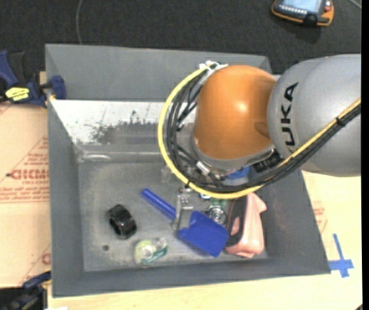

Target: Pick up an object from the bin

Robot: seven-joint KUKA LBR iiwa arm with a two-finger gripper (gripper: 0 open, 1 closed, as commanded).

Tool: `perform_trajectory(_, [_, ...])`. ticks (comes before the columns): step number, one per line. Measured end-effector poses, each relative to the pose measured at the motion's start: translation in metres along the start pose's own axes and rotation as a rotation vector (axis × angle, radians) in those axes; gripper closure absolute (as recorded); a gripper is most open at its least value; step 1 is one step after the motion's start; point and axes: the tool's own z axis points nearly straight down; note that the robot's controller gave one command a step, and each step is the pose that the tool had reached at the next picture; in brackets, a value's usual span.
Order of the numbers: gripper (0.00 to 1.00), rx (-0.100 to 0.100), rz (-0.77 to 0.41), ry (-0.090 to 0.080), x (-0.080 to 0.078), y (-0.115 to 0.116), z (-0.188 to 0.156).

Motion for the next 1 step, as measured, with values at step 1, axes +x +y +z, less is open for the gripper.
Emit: perform_trajectory(1, [0.00,-0.001,0.005,-0.008,-0.0016,-0.0007,-0.0037])
